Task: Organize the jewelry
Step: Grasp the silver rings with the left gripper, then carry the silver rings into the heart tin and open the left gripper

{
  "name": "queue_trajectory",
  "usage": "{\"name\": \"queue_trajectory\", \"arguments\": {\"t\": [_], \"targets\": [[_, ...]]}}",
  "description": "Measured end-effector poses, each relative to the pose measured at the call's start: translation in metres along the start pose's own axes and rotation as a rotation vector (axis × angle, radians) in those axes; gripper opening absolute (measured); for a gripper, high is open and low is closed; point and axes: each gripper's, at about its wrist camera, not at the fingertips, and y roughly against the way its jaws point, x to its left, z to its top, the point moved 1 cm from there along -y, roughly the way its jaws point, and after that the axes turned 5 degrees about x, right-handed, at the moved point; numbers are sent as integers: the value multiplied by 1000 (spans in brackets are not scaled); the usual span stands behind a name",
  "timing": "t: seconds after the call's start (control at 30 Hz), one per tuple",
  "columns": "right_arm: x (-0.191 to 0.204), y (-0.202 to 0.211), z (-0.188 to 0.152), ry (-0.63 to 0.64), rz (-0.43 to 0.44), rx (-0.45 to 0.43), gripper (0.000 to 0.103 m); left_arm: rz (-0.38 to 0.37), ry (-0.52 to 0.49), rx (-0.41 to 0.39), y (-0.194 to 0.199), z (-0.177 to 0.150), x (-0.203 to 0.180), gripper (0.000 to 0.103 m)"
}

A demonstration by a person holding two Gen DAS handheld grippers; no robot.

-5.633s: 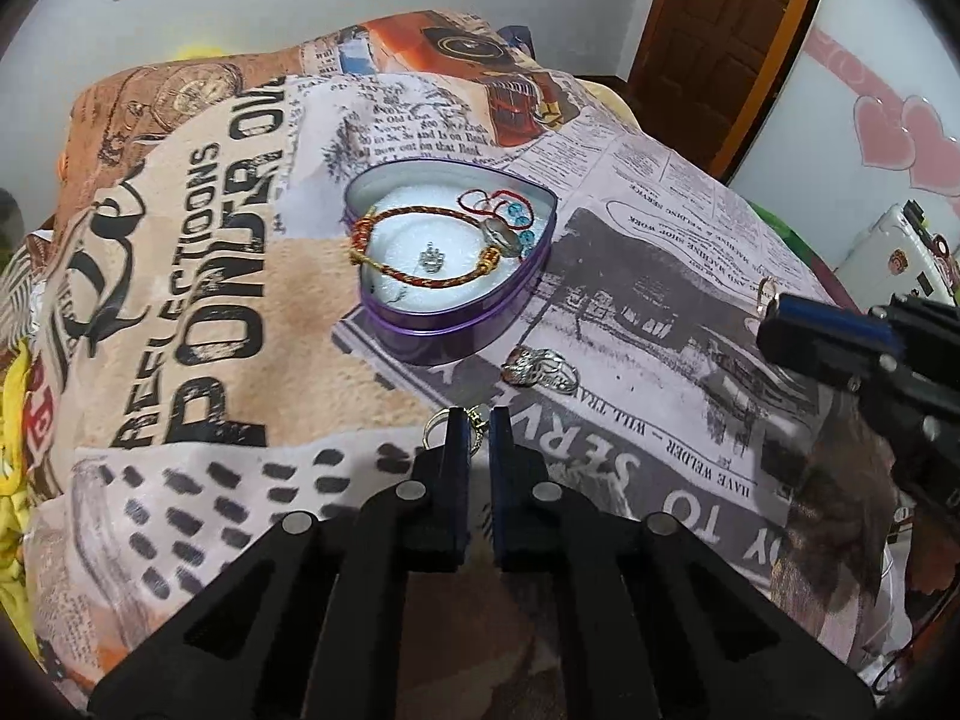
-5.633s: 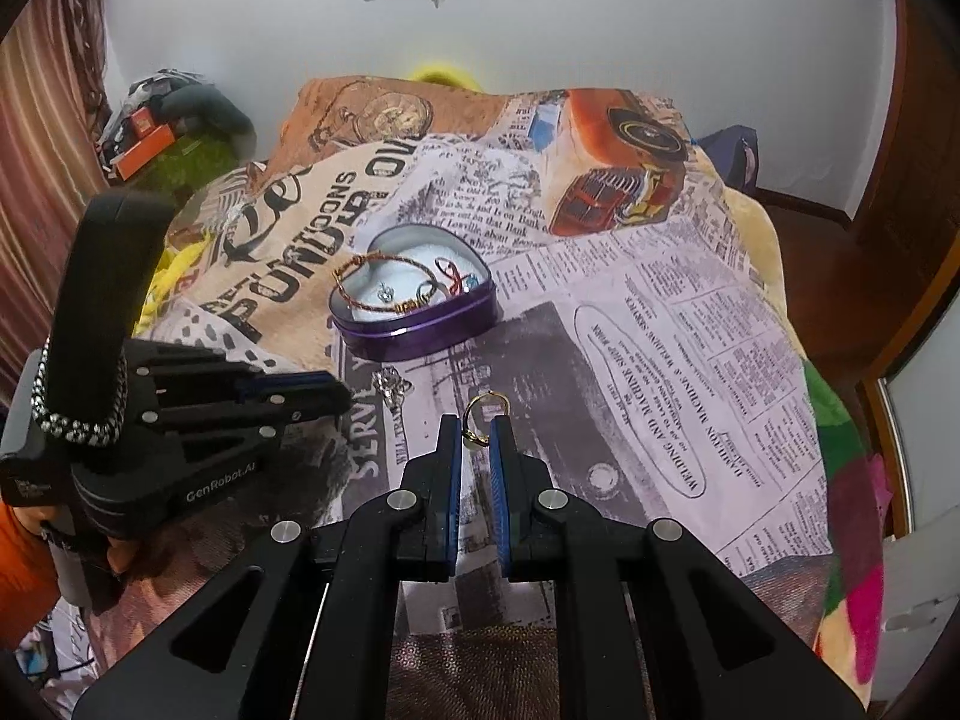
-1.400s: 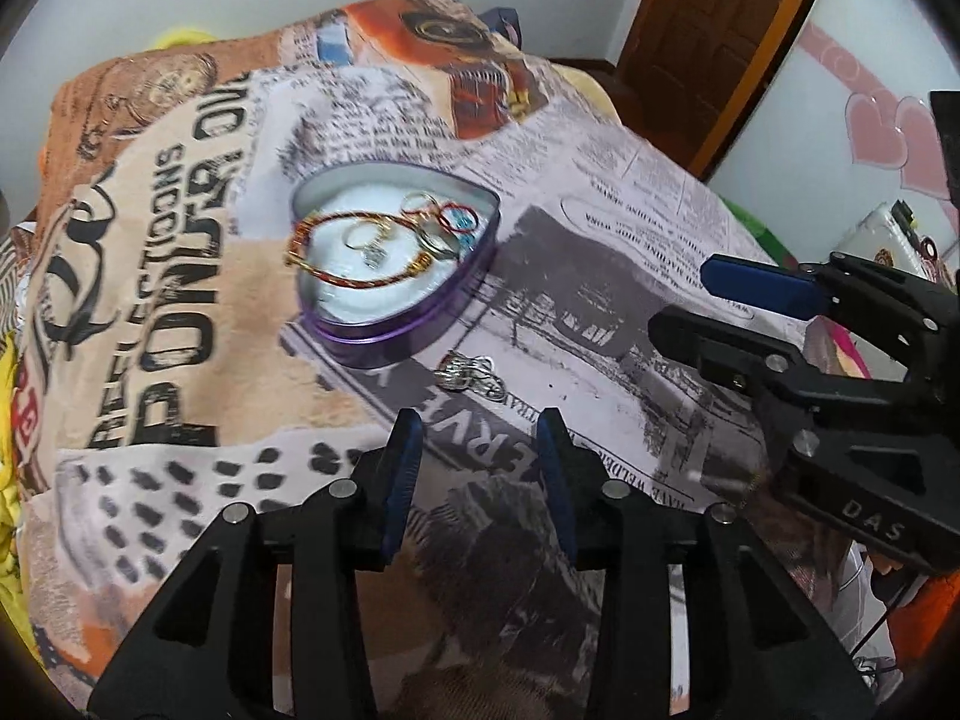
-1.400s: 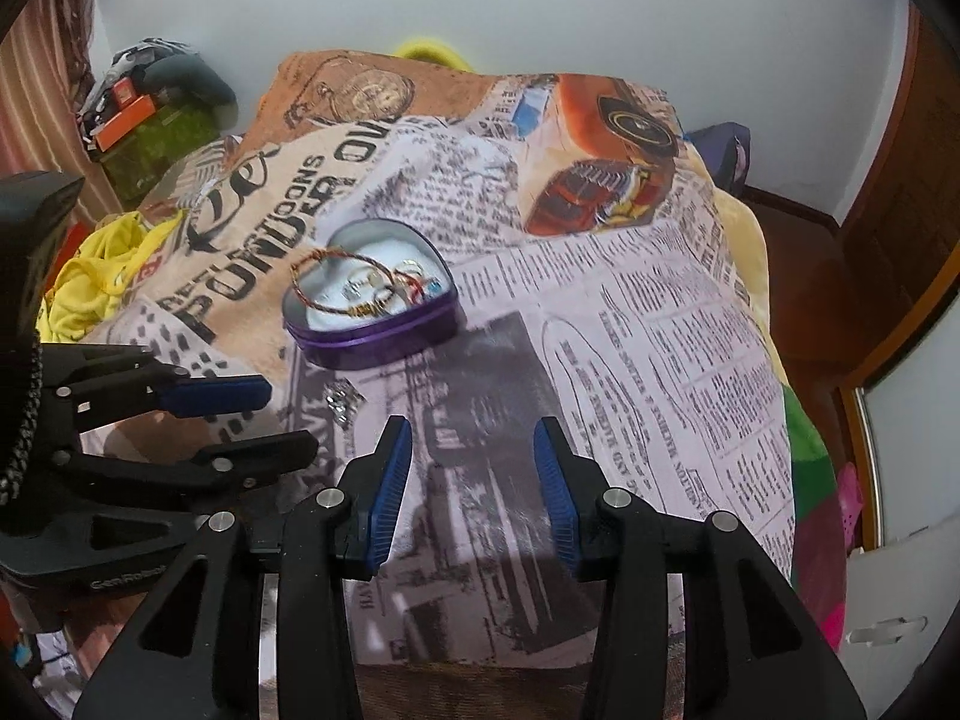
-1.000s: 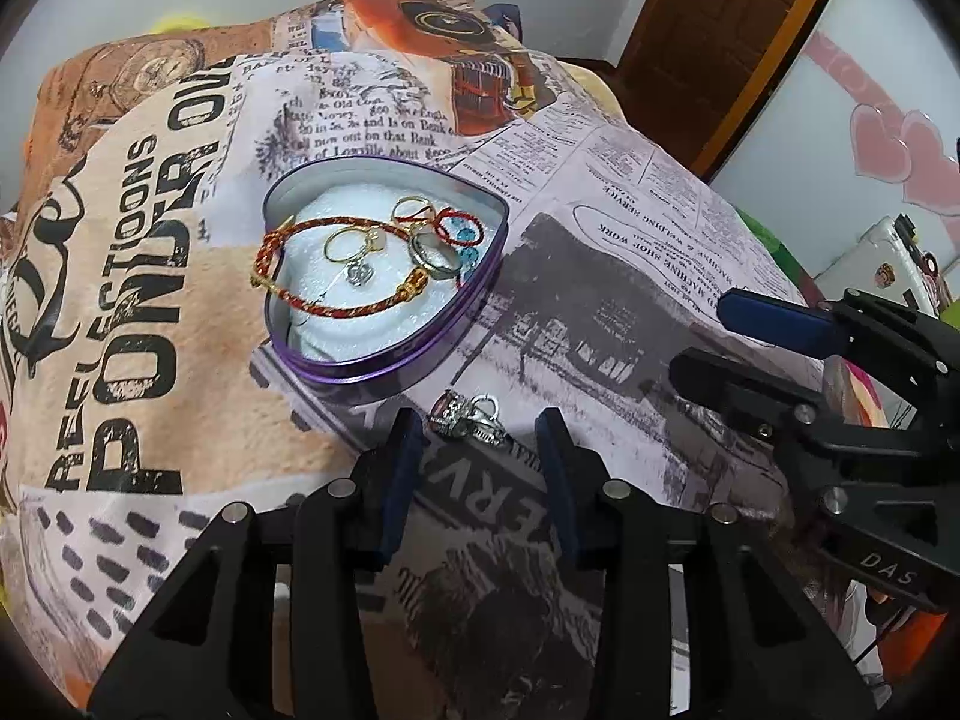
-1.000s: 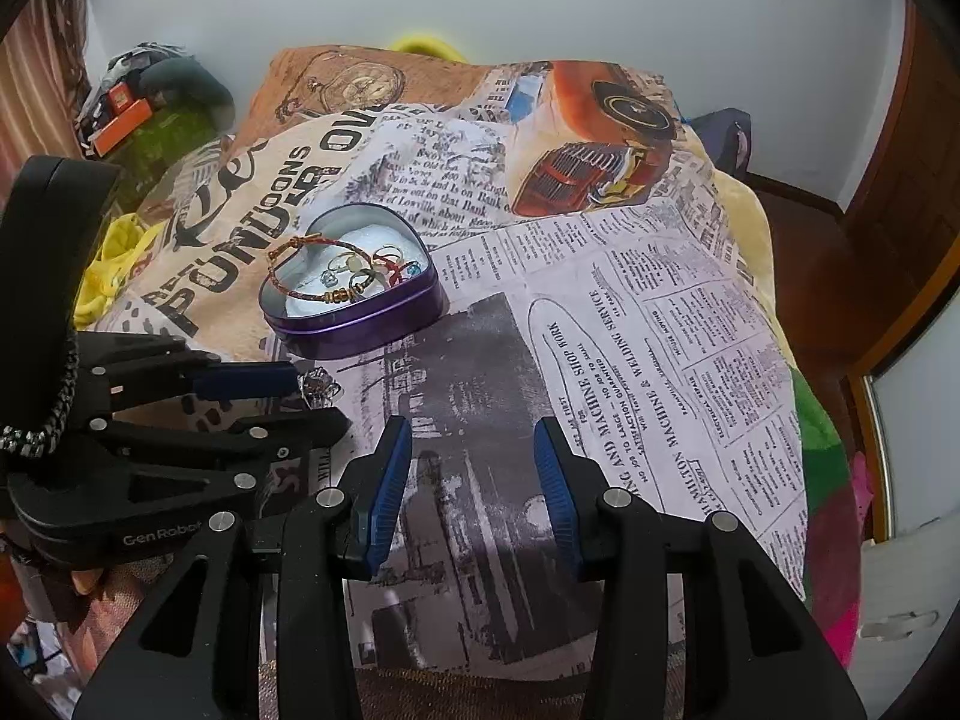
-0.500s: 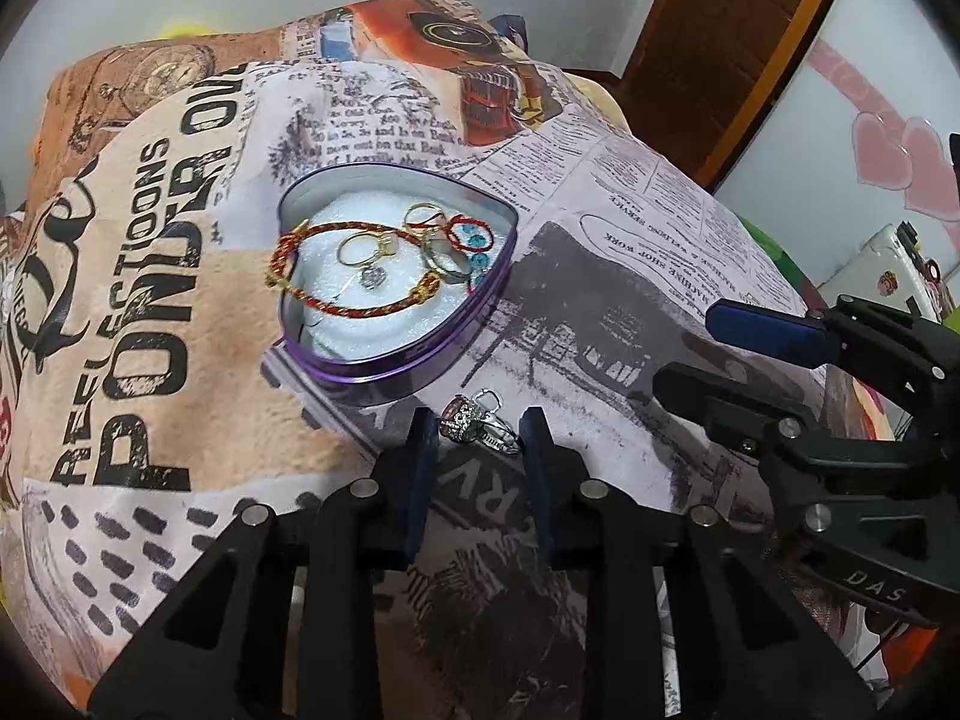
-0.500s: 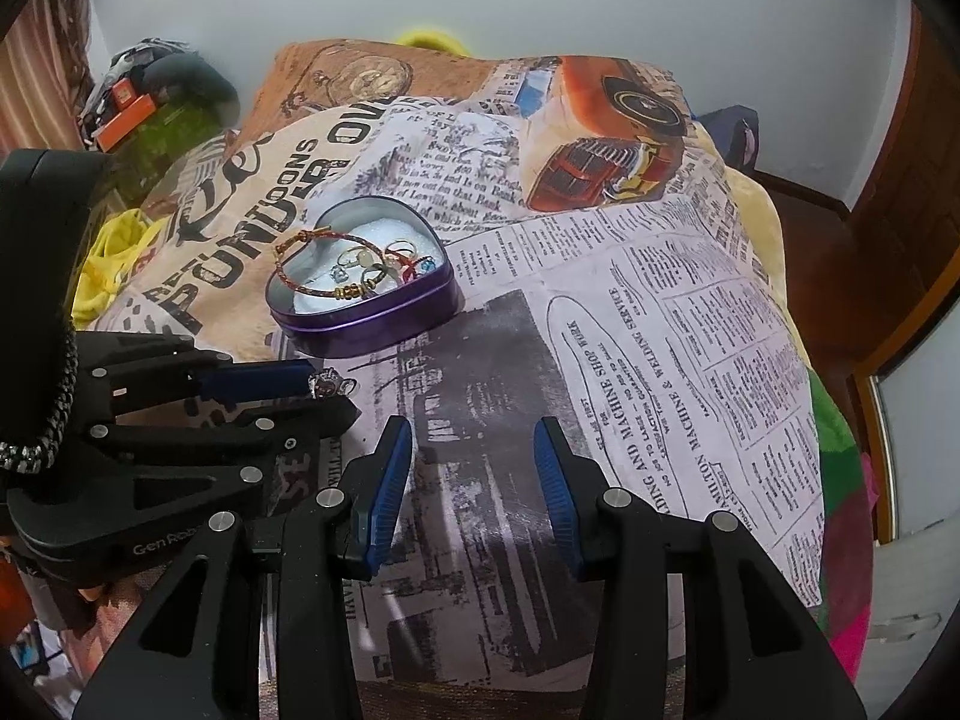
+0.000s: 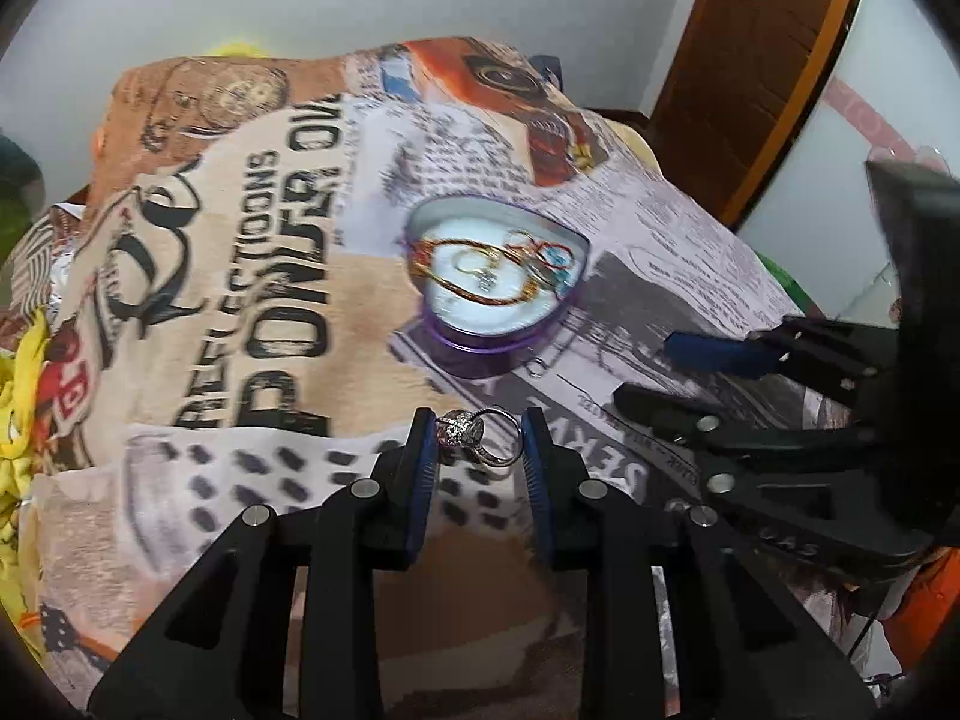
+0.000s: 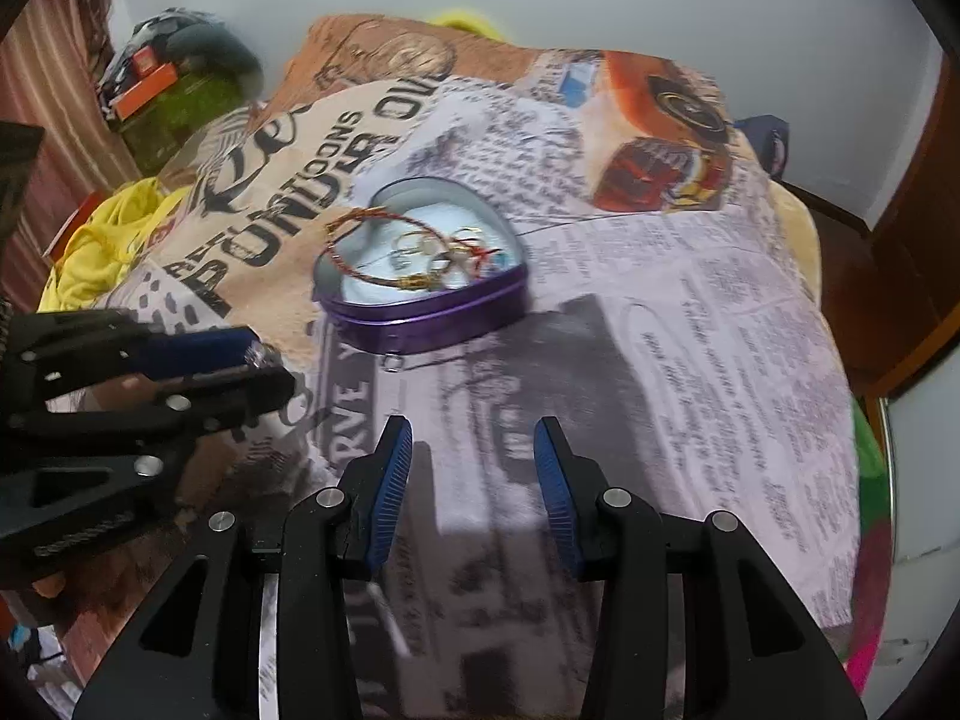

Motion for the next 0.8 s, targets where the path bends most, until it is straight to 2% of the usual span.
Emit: {"name": "queue_trajectory", "arguments": {"t": [0.17, 0.43, 0.8], "targets": [[12, -13, 9, 28, 8, 19, 39, 9, 11, -40, 10, 0, 12, 28], [23, -26, 17, 66, 5, 32, 38, -28, 38, -55, 6, -2, 24, 28], [20, -34, 23, 65, 12, 23, 14, -61, 71, -45, -2, -2, 30, 28]]}}
